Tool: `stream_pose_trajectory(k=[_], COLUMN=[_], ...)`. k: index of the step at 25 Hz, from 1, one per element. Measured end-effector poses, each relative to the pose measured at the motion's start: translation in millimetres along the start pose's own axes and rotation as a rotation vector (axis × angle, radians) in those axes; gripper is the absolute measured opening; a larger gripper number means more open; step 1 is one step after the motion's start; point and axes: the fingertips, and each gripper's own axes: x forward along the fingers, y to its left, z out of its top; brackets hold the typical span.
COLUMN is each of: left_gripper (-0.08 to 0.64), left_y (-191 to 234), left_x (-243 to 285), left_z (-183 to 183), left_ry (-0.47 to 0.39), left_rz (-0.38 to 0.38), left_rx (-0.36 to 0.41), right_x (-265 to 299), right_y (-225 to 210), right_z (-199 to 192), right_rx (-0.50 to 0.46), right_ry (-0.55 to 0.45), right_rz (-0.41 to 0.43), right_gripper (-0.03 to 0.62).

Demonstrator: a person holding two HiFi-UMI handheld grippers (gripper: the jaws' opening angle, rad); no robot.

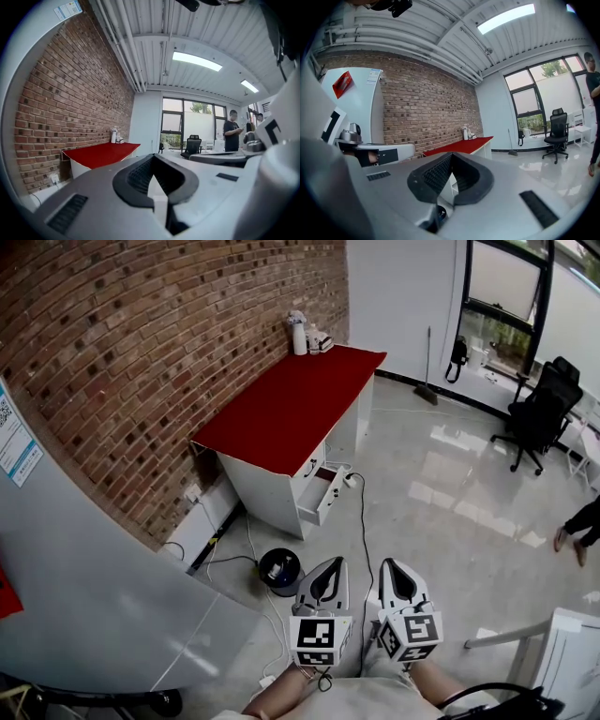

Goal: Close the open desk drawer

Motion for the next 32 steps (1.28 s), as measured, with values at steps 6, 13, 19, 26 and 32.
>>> stream_pose_trajectory(k=[6, 13, 19, 26, 32], left_gripper=[0.009, 0.009, 0.009, 0.009, 0.009], left_y=[-22.9, -36.4, -44.9, -48.2, -37.8], left_x=[52.3, 102.3, 139.4, 174.5, 187.6], left_z=[7.0, 16.3, 17.6, 11.6, 14.8], left_ry=[0.007, 0.012, 0.027, 0.047, 0.053], left_rz=[0.026, 0.078, 0.124, 0.199, 0.278], left_rx=[0.004, 0.012, 0.03, 0.022, 0.038], right_x=[29.3, 62.0, 83.4, 110.3, 129.5], right_y=[-48.9, -88.5, -126.1, -166.2, -192.6], right_z=[20.6, 39.8, 47.5, 46.0, 45.9], right_rx=[-0.012, -0.016, -0.023, -0.01, 0.004], right_ry=[-0.003, 0.0, -0.004, -0.002, 0.01], right_rz=[0.043, 0.113, 0.154, 0.201, 0.219], right_gripper=[-0.002, -0.002, -0.002, -0.002, -0.002])
